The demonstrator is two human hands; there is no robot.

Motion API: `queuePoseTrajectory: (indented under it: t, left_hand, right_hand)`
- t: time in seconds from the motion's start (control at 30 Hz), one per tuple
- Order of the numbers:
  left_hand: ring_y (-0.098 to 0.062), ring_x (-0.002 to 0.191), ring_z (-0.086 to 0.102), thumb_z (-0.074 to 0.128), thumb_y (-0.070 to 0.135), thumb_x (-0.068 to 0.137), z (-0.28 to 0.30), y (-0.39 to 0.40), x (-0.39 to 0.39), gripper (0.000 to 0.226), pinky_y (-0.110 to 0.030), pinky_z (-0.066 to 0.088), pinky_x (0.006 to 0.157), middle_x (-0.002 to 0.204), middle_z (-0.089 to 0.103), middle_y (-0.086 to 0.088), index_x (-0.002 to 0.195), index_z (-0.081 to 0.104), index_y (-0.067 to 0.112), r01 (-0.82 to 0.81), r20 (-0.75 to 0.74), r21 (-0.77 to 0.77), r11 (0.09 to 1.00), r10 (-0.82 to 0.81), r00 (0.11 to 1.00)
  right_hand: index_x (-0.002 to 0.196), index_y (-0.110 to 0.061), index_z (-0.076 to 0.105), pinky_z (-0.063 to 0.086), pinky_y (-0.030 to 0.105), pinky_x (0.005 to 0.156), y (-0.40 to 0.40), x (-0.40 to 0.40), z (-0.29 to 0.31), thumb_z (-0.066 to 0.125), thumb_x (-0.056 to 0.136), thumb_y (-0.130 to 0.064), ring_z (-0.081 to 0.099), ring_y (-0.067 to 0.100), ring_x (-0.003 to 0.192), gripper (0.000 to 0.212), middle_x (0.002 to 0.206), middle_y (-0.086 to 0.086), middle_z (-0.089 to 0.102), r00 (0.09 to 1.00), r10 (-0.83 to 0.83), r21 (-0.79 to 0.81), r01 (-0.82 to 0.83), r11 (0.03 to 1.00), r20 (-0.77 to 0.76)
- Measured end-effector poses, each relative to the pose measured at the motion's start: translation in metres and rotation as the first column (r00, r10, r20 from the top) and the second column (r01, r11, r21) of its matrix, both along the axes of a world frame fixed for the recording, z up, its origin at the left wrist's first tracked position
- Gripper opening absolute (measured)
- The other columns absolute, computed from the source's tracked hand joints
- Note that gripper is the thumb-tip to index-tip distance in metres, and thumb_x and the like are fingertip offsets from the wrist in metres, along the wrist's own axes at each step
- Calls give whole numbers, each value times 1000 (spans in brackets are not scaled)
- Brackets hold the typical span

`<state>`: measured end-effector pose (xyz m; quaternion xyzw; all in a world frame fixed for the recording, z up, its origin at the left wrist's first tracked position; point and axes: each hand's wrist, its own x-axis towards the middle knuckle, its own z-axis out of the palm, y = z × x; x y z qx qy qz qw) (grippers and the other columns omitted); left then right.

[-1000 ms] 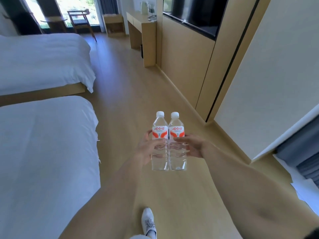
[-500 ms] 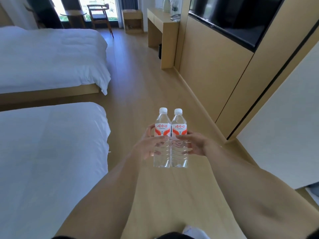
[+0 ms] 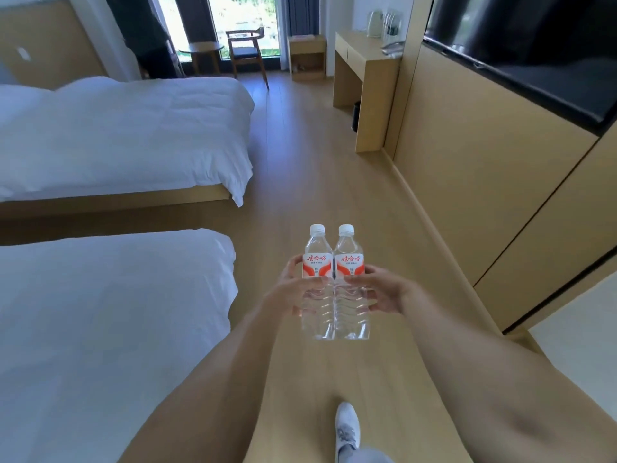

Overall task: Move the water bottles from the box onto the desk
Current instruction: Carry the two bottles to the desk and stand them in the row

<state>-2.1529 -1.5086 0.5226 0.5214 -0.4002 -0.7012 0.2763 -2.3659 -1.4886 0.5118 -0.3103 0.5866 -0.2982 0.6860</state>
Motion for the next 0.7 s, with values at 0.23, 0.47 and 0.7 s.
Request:
queuePoseTrajectory:
  t: [0.23,0.47,0.7]
  left_hand:
    - [-33,96,73,87,8,75,6,-100,-34,76,-56,57,82,112,74,-10,134,48,37,-18,14,6,1000,18,1000]
    - [-41,109,69,86,6,75,10,-183,-53,77,-69,50,93,118,71,-15,135,48,37,-41,22,-6,999,41,999]
    - [-40,107,70,83,3,77,0,-277,-63,77,-68,50,93,116,72,-14,135,47,38,-7,11,-13,1000,7,1000]
  right_hand:
    - [133,-14,56,51,54,96,-107,-35,12,74,87,-12,64,27,107,49,125,11,66,999,45,11,-45,999,2]
    - [135,-12,53,49,54,97,-196,-55,18,73,87,-10,62,30,114,52,130,13,64,998,67,13,-67,998,12]
    - [135,-12,53,53,51,88,-283,-66,7,74,86,-9,64,26,104,54,128,13,64,1000,30,16,-30,999,6]
